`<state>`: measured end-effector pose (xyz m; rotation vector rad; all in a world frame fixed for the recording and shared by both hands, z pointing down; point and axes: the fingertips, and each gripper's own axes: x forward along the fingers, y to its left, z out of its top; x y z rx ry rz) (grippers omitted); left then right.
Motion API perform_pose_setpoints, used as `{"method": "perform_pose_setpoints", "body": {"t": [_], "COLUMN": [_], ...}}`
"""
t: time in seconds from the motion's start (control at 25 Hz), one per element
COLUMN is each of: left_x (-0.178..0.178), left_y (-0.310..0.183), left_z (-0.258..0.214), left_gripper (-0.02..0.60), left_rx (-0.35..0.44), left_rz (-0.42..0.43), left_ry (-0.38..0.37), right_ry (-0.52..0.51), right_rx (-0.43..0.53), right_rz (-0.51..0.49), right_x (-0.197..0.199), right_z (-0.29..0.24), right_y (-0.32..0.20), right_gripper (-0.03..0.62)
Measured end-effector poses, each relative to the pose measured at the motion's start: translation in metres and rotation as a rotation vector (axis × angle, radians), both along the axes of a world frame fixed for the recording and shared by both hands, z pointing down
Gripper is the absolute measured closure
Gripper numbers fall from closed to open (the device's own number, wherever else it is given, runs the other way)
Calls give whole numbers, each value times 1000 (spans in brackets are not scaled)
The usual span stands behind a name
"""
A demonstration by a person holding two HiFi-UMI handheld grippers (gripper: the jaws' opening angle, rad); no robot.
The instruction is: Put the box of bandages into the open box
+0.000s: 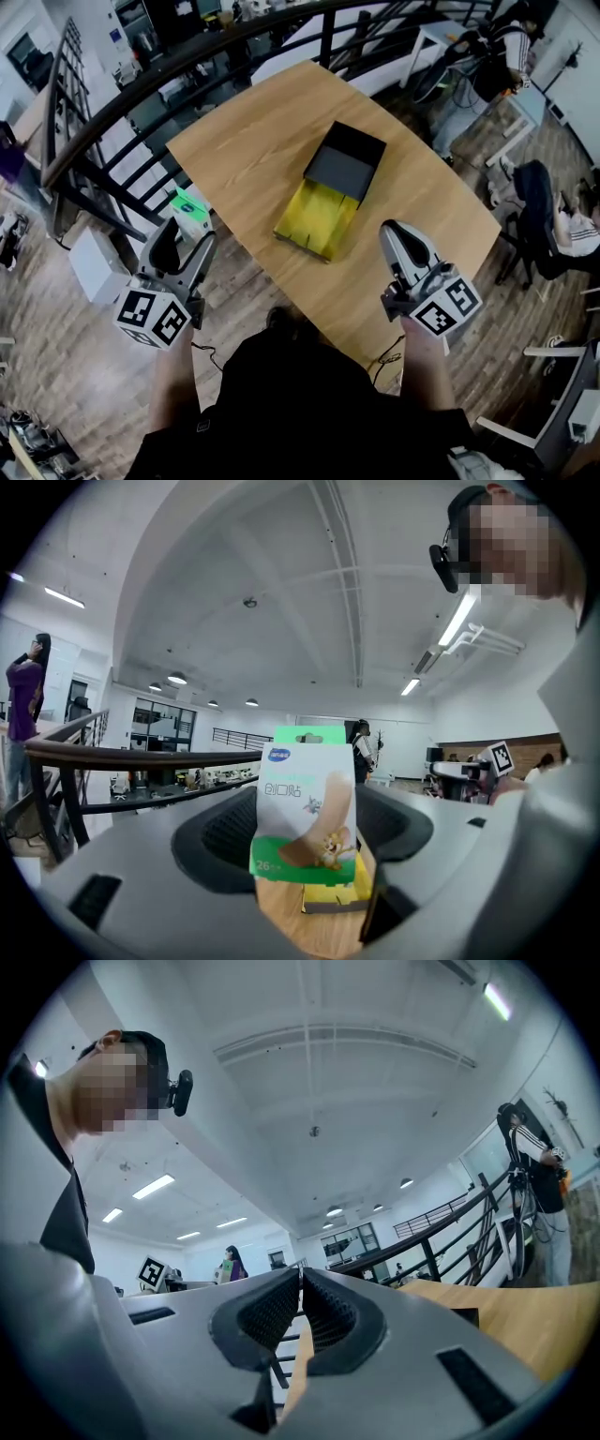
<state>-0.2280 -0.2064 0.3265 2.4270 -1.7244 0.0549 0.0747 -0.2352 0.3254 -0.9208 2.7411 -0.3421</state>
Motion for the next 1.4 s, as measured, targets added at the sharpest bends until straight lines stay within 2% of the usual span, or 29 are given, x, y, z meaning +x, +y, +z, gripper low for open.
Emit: {"method": "perform_pose_setpoints", "body": {"t": [0.56, 1.0, 1.4], "left_x": [15, 48, 94], "left_y": [-67, -109, -132], "left_z": [30, 62, 92], "left_gripper": [252, 252, 252], "left_rx": [-64, -123, -172], "left_rz": [156, 257, 350], "left_ry": [9, -4, -33], "right_ry": [45, 69, 69], "right_rx": [-64, -128, -174], "right_rz": [94, 147, 179], "right_x": [-10, -3, 8], "right_z": [11, 39, 66], "right_y": [-26, -42, -53], "right_gripper": [556, 556, 556]}}
